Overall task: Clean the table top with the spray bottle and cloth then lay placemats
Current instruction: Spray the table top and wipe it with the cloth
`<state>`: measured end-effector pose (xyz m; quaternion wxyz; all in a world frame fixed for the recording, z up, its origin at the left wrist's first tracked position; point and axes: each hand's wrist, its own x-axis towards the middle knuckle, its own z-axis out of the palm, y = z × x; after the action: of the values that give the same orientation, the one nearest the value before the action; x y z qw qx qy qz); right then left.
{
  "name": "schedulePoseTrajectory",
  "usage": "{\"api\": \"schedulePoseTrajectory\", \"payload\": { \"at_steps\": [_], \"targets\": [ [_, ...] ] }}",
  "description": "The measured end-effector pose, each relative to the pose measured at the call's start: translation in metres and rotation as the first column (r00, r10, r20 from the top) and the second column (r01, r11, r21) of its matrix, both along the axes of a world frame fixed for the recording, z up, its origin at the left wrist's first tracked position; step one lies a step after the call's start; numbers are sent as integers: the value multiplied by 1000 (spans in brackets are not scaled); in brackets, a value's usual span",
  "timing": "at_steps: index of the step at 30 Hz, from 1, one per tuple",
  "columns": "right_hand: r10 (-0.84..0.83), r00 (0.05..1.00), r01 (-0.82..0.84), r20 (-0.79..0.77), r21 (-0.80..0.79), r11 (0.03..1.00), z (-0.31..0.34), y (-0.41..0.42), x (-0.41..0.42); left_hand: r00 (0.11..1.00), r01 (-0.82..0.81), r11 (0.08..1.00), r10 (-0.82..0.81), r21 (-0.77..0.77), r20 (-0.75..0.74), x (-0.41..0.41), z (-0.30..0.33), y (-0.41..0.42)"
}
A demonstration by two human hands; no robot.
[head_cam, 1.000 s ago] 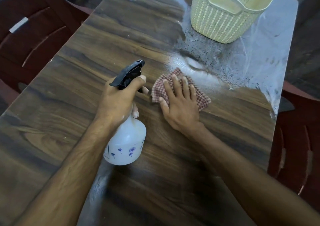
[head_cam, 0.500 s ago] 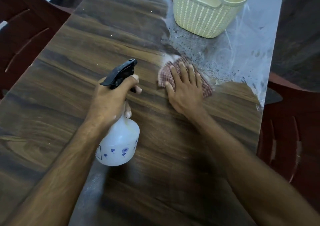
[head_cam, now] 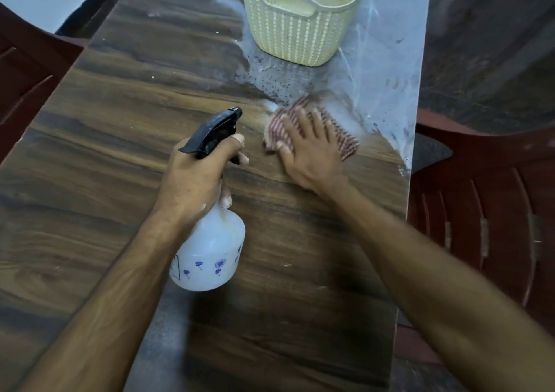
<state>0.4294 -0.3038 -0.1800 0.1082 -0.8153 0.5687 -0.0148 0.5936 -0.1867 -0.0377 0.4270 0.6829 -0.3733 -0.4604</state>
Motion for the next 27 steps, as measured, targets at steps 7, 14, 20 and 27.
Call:
{"api": "schedulePoseTrajectory", "payload": {
  "at_steps": [7, 14, 20, 27],
  "targets": [
    [-57, 997, 58, -45, 26, 998, -3, 41, -85, 999, 45, 999, -44, 17, -19, -26, -5, -4],
    [-184, 983, 185, -15, 30, 982, 0, -9, -79, 996, 84, 996, -84, 22, -1, -44, -4, 0],
    [43, 999, -43, 1, 51, 998, -2, 100, -70, 994, 106, 994, -107, 21, 3, -64, -5, -10],
    [-144, 988, 145, -59, 12, 989, -9, 71, -133, 994, 108, 994, -107, 30, -13, -62, -15, -10]
  ]
}}
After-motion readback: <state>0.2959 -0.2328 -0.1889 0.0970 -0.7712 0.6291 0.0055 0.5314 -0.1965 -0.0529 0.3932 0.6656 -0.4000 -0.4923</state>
